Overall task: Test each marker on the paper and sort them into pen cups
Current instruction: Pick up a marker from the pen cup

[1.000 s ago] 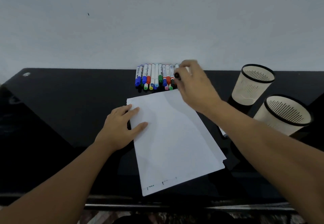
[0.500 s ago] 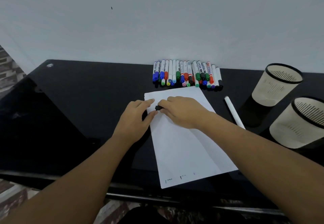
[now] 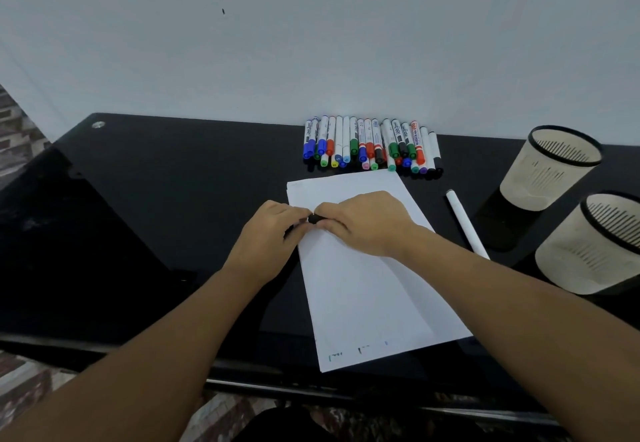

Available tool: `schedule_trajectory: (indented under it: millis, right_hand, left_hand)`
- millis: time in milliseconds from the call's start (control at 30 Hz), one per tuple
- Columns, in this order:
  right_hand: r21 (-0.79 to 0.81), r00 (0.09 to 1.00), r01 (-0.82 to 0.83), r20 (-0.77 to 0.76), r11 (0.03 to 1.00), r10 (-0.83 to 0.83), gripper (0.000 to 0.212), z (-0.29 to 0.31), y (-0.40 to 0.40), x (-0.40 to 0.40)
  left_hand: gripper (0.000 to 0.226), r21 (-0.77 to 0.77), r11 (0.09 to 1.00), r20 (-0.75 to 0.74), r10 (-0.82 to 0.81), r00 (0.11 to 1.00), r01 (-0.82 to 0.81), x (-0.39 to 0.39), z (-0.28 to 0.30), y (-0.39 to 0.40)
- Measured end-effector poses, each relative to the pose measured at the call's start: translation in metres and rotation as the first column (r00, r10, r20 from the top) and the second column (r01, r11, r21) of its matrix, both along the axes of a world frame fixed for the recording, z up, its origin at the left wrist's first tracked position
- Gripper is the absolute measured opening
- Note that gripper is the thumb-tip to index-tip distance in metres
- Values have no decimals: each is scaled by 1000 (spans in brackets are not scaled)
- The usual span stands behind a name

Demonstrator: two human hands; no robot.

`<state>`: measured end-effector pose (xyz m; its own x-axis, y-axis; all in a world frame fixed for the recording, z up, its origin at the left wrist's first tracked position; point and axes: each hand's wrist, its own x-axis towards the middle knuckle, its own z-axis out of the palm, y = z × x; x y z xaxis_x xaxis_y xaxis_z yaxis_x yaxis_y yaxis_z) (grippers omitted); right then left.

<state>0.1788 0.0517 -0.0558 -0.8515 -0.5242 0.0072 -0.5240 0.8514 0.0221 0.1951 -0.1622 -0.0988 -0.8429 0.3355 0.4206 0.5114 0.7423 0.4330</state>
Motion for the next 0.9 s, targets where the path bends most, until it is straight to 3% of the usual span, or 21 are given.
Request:
schedule_trajectory:
  millis: [100,200,367,400,467,500,567,633,733,900]
  right_hand:
    - [-7,1000,16,4,1000,-16,36,3,-1,-1]
    - [-115,999,43,37,992,-39,31,10,-1,2]
    - [-359,972,174,212,917,-102,24,17,8,-1]
    - [-453,958,230,259,861,-120,21,17,8,-1]
    - [-645,905,390,402,657,-142,27,16,4,-2]
    - [-697,871,461,473,549,-131,32,15,1,-3]
    - [-735,836,521,542,434,-86,41,8,-4,-3]
    - [-755,836,516,546,404,-47,50,-1,-9,1]
    - [-782,879,459,470,423,-84,43,-19,-10,6]
    - [-825,914,397,397,403,-87,13,-20,-15,5]
  left_hand:
    - [25,4,1000,36,17,999,-17,1,2,1]
    - [19,17,998,67,67,995,-68,0,5,2]
    - [13,116,926,137,343,929,-358,-2,6,-6]
    - [16,117,909,143,383,912,-400,-2,6,-8]
    - [20,65,900,151,418,896,-431,-5,7,-15]
    - [21,21,905,158,417,895,-426,-7,8,-18]
    - [23,-18,911,199,407,892,-412,-11,9,-22]
    - [34,-35,925,221,377,899,-379,-16,9,-24]
    - [55,-164,950,162,293,942,-267,-24,4,-24]
    - [45,-255,933,18,266,964,-253,-31,-10,-27]
